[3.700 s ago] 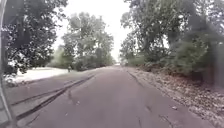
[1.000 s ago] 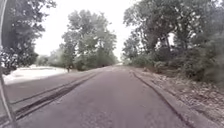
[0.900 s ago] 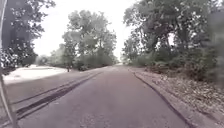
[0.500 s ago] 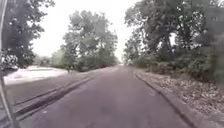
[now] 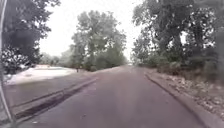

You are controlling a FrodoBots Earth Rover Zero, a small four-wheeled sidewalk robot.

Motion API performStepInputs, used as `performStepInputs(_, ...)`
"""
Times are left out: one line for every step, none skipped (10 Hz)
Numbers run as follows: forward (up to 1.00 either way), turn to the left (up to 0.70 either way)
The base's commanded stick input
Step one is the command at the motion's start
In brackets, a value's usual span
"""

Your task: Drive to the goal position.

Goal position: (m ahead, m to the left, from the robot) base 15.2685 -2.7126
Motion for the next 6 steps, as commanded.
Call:
performStepInputs(0.70, 0.00)
performStepInputs(0.70, 0.00)
performStepInputs(0.70, 0.00)
performStepInputs(0.70, 0.00)
performStepInputs(0.70, -0.14)
performStepInputs(0.70, -0.32)
